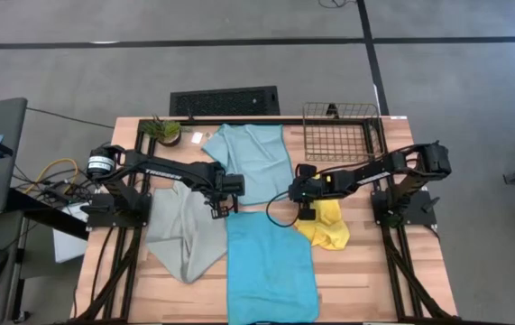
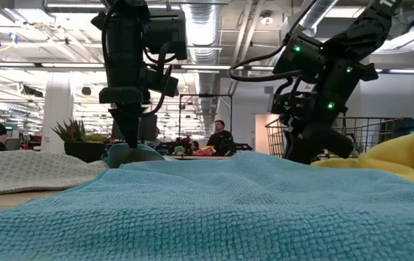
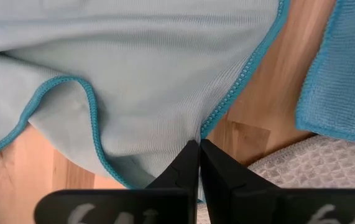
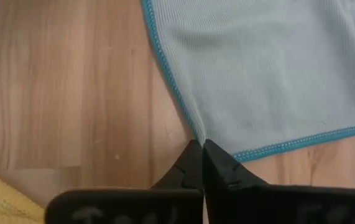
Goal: Fold microfiber towels
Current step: Fold the light blue microfiber cloth
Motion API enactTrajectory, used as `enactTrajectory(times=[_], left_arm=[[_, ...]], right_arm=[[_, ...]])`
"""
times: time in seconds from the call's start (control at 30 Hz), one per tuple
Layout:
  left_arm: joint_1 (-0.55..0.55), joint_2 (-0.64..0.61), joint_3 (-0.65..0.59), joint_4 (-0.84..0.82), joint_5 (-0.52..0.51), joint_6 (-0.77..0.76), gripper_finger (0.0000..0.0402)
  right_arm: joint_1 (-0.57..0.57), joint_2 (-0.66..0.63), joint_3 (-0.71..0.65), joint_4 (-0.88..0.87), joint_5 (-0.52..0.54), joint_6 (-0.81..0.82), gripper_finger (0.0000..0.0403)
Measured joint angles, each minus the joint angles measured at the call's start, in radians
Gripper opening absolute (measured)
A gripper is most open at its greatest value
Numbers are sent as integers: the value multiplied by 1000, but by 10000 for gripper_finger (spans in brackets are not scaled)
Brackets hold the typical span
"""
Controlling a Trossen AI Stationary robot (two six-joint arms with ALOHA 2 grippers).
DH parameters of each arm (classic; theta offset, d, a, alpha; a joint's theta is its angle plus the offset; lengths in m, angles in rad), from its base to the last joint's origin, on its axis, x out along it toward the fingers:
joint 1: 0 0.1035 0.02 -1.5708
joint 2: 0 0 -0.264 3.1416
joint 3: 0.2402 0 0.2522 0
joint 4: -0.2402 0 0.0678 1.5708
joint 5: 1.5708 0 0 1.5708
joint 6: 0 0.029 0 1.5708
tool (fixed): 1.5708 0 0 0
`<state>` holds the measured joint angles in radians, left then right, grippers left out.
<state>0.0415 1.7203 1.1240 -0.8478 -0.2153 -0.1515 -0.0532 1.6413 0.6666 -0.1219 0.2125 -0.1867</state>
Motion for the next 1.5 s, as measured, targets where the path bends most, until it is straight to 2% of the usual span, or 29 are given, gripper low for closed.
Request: enactTrajectory(times=[0.17, 0.33, 0.47, 0.83, 1.1, 1.27, 1.5], left_arm=[[-22, 0, 0, -1, -26, -25, 0], [-56, 0, 0, -20, -40, -67, 0], [-83, -11, 0, -52, -89, -99, 0], [-72, -142, 2, -58, -185, -148, 0], [-19, -159, 129, -134, -318, -61, 0], [7, -160, 203, -214, -397, -39, 0], [59, -159, 288, -292, -495, 15, 0]], right_arm=[[11, 3, 24, -29, 9, 13, 15], [33, 6, 96, -145, 55, 26, 6], [47, 5, 136, -234, 101, 84, 10], [52, 3, 223, -369, 257, 100, 6], [24, -59, 305, -423, 371, 78, 4], [-9, -144, 330, -420, 376, 54, 3], [-82, -239, 380, -419, 445, -30, 4]])
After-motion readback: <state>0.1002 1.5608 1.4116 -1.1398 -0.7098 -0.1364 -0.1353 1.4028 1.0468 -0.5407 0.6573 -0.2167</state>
